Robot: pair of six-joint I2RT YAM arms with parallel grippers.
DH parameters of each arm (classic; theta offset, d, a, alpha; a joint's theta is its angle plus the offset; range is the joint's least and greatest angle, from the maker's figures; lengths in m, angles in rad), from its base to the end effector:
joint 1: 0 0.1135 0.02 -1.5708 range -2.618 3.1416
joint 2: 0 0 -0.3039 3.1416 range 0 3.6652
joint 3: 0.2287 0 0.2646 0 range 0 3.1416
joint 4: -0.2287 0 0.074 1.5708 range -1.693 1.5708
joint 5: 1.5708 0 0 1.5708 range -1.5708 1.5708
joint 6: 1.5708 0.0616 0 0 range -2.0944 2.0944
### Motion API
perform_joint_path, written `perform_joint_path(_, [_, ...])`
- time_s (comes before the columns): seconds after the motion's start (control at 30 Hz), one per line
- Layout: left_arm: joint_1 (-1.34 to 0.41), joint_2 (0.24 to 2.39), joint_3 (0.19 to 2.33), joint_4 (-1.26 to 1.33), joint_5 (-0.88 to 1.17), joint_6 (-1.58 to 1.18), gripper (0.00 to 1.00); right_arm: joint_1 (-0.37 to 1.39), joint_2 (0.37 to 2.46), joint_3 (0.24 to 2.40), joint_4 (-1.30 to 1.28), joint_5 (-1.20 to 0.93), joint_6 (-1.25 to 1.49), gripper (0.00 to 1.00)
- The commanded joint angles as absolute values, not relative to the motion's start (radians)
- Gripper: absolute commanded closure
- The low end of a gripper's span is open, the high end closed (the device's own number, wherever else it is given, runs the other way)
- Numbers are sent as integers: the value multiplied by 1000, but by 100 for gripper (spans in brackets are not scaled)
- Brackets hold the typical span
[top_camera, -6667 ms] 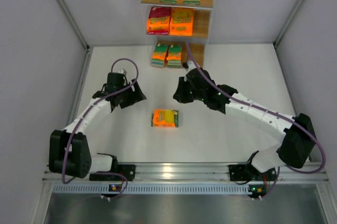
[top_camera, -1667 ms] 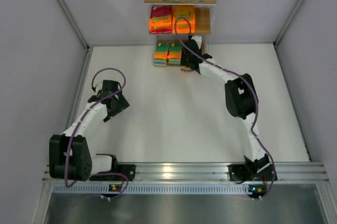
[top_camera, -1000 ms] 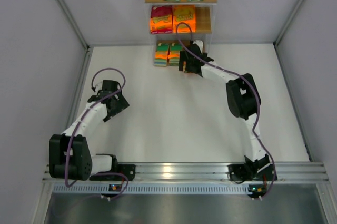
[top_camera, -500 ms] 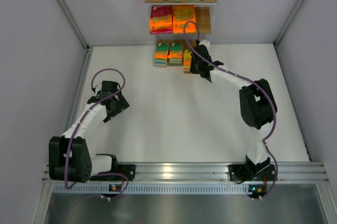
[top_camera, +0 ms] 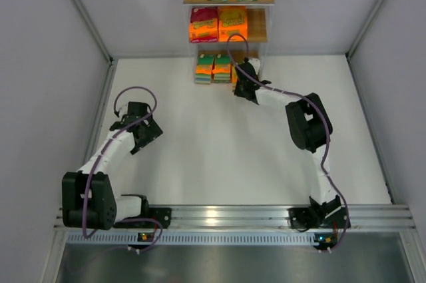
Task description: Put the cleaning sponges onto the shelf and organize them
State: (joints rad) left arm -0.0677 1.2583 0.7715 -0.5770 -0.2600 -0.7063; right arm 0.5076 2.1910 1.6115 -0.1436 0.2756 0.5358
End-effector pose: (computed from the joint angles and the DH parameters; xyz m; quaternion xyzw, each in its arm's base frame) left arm 0.2477 -0.0009 0.2184 -0.3322 0.9012 0.0224 0.2776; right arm 0.4845 0.2503 0.1817 0.0692 0.9020 0.0945 0.4156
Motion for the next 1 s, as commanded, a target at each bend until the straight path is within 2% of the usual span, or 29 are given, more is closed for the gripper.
perform_joint_path(0.0, [-57,1275,792,-534,-279,-710,8,502,2236,1751,-97,316,548,100])
perform_joint_path(0.4, [-31,1377,847,-522,-273,-687,8,448,2347,1874,-74,365,554,100])
perform_joint_path(0.7, [-26,1388,868,-522,-259,-673,8,434,2384,1922,-52,361,485,95])
perform_joint_path(0.9, [-25,1379,874,-511,-215,-649,8,434,2326,1831,-9,276,402,83])
perform_joint_path(0.93, [-25,1368,874,-503,-171,-623,8,436,2277,1797,26,252,391,72])
perform_joint_path(0.97, [-25,1361,877,-489,-147,-605,8,437,2246,1757,49,230,387,67])
